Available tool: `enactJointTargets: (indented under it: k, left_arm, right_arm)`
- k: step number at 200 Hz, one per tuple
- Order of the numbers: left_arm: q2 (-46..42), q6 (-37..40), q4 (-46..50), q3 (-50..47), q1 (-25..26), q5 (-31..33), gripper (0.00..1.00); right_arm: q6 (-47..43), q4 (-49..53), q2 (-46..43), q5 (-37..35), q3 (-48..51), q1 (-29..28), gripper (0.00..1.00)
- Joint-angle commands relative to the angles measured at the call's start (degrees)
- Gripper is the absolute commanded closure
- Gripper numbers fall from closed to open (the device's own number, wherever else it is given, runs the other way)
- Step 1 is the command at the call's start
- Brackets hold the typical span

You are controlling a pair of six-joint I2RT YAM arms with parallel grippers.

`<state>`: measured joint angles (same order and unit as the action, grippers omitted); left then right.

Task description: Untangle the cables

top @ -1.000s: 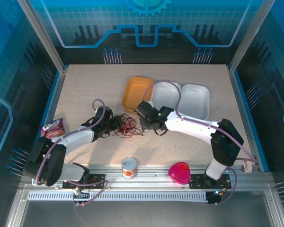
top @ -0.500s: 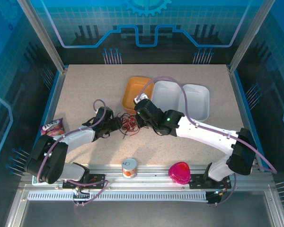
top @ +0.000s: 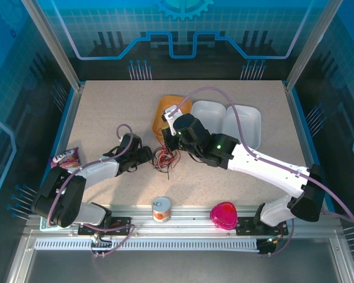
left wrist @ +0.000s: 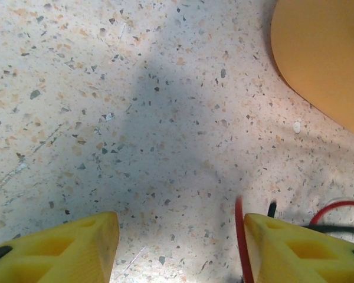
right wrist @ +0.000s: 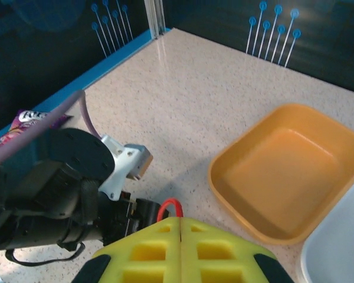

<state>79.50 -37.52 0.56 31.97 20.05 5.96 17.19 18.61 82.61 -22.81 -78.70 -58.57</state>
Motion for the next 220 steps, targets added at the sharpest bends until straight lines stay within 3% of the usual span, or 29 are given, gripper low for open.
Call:
enactJointTargets:
  k: [1, 46, 80, 91, 115, 163, 220]
  left_arm:
    - [-1.37, -0.78, -0.91, -0.85, 0.30, -0.77, 0.39]
    - [-6.63, -0.26, 0.69, -0.76, 0.33, -0.24, 0.23]
    - [-11.50, 3.56, 2.29, -0.67, 0.31, -1.32, 0.04]
    - [-12.64, 6.33, 1.53, -0.76, 0.34, -3.61, 0.01]
    - [-13.90, 10.42, 1.18, -0.33, 0.37, -7.74, 0.01]
    - [-11.30, 11.73, -1.27, 0.73, 2.51, -11.33, 0.01]
    - [-4.73, 9.76, -0.79, 2.79, 5.65, -8.15, 0.01]
  right_arm:
    - [-3.39, -3.10, -0.87, 0.59, -4.01, -0.72, 1.00]
    - [-6.59, -3.93, 0.42, 0.70, -8.12, -0.81, 1.00]
    - [-4.14, -0.51, 1.42, -3.66, -8.99, -0.53, 1.00]
    - [-1.54, 2.08, 1.45, -3.94, -8.56, 0.38, 0.85]
    - [7.34, 8.98, 0.35, -3.00, -5.05, 3.79, 0.66]
    - [20.96, 14.27, -1.20, 8.27, 6.14, 13.23, 0.58]
    - [23.41, 16.10, 6.31, 9.23, 7.39, 14.20, 0.50]
